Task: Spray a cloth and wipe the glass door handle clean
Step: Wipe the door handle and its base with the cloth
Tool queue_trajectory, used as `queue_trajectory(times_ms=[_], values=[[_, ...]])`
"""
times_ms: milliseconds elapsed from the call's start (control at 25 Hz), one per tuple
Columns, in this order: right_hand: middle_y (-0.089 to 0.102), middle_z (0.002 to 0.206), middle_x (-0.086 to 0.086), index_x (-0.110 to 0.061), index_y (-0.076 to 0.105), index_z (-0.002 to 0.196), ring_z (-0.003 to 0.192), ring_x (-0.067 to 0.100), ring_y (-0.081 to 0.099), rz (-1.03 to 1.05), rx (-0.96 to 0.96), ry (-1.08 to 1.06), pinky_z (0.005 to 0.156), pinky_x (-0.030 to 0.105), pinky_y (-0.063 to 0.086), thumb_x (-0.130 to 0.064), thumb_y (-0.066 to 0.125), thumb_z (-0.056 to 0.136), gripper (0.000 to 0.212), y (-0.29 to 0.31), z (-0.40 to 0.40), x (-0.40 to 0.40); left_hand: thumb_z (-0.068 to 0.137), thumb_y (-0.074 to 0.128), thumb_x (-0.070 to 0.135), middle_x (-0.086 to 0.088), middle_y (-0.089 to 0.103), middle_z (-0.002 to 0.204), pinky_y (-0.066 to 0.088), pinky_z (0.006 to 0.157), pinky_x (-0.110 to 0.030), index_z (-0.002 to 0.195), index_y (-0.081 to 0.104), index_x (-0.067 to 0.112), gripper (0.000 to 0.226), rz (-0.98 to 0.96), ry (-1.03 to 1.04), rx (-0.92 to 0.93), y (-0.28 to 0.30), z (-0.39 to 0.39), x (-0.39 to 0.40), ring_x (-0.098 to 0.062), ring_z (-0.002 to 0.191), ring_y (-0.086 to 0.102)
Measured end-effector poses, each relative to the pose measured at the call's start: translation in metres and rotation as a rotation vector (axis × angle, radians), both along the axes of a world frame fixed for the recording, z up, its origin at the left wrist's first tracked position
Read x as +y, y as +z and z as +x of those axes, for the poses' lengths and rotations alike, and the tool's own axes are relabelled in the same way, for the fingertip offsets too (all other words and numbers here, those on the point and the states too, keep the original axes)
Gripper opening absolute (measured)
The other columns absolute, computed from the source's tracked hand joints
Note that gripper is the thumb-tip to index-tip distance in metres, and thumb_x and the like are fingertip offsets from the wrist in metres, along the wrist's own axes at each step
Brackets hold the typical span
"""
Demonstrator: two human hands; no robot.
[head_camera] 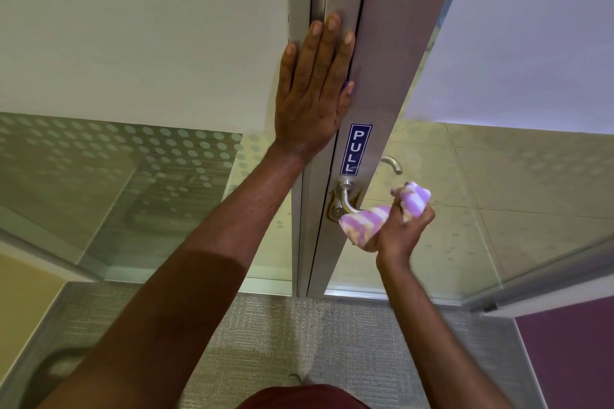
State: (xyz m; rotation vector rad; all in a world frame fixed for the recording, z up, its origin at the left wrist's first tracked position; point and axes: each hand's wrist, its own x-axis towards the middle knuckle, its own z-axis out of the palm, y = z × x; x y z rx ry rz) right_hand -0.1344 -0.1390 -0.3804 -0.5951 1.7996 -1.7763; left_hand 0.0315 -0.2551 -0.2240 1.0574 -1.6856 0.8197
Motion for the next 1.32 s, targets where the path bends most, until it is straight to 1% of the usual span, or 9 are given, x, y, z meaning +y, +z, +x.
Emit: queue_trajectory(times_ms=[120,280,560,760,880,960,1040,1160,1320], values=[[0.042,0.152,0.018,-0.009,0.04,0.148,0.136,0.035,0.043,0.084,0.481,0.115,0.109,0.046,0.042,-0.002,0.074,0.089,0.068,-0.028,0.01,0.026,0.105,0.052,0.028,-0.02,0.049,0.153,0.023,0.123,-0.048,0.15,0.044,0.005,0.051,-0.002,-0.01,0.009,0.001,0.001,-0.001,-0.034,0.145,0.039],[0.04,0.154,0.017,-0.016,0.039,0.15,0.139,0.044,0.036,0.158,1.015,0.249,0.109,0.062,0.038,0.003,0.081,0.073,0.09,-0.054,0.018,0.048,0.106,0.049,0.029,-0.019,0.049,0.153,0.023,0.123,-0.049,0.15,0.046,0.005,0.05,0.006,-0.01,0.015,0.001,0.0,0.0,-0.033,0.145,0.038],[0.056,0.139,0.017,-0.018,0.051,0.147,0.127,0.035,0.045,0.173,1.353,0.463,0.103,0.05,0.033,-0.02,0.083,0.074,0.08,-0.029,0.047,0.021,0.103,0.056,0.027,-0.02,0.049,0.153,0.021,0.124,-0.048,0.15,0.047,0.005,0.053,0.008,0.0,0.012,0.001,0.001,-0.002,-0.034,0.146,0.038],[0.05,0.153,0.018,-0.016,0.054,0.147,0.142,0.036,0.039,-0.048,1.447,0.705,0.112,0.05,0.034,0.004,0.077,0.073,0.079,-0.051,0.019,0.031,0.102,0.057,0.028,-0.02,0.049,0.153,0.021,0.124,-0.048,0.149,0.047,0.006,0.053,0.002,-0.002,0.007,-0.001,0.0,-0.002,-0.034,0.145,0.039],[0.035,0.16,0.01,-0.018,0.054,0.149,0.149,0.016,0.034,-0.081,1.11,0.826,0.115,0.028,0.037,0.001,0.073,0.082,0.072,-0.063,-0.003,0.068,0.103,0.055,0.028,-0.02,0.049,0.153,0.02,0.124,-0.048,0.149,0.048,0.005,0.052,0.005,0.002,0.006,-0.001,0.001,-0.002,-0.034,0.145,0.039],[0.037,0.153,0.005,-0.012,0.056,0.146,0.14,-0.004,0.039,-0.045,0.66,0.699,0.109,0.011,0.039,-0.009,0.067,0.089,0.059,-0.063,-0.003,0.081,0.103,0.054,0.028,-0.02,0.049,0.153,0.02,0.124,-0.049,0.149,0.047,0.005,0.052,0.009,0.004,-0.002,-0.001,0.001,-0.003,-0.035,0.145,0.038],[0.05,0.141,0.009,-0.01,0.059,0.139,0.121,-0.012,0.052,-0.007,0.341,0.479,0.099,0.012,0.048,-0.013,0.07,0.094,0.046,-0.063,0.003,0.081,0.104,0.052,0.028,-0.021,0.049,0.152,0.02,0.124,-0.049,0.149,0.045,0.004,0.052,0.01,0.001,-0.002,-0.001,0.001,-0.003,-0.035,0.145,0.037],[0.05,0.137,0.011,-0.005,0.052,0.142,0.112,-0.015,0.055,0.046,0.224,0.28,0.089,0.005,0.047,-0.001,0.069,0.096,0.049,-0.064,0.015,0.073,0.104,0.05,0.029,-0.021,0.05,0.152,0.02,0.124,-0.049,0.149,0.046,0.004,0.051,0.008,0.001,0.006,-0.001,0.0,-0.003,-0.034,0.145,0.037],[0.038,0.136,0.012,-0.007,0.038,0.136,0.122,0.027,0.055,0.054,0.118,0.063,0.103,0.049,0.053,-0.001,0.073,0.09,0.057,-0.074,0.02,0.045,0.104,0.051,0.029,-0.022,0.049,0.152,0.02,0.124,-0.049,0.148,0.047,0.003,0.051,0.027,0.001,0.003,0.0,0.0,-0.001,-0.035,0.145,0.037]])
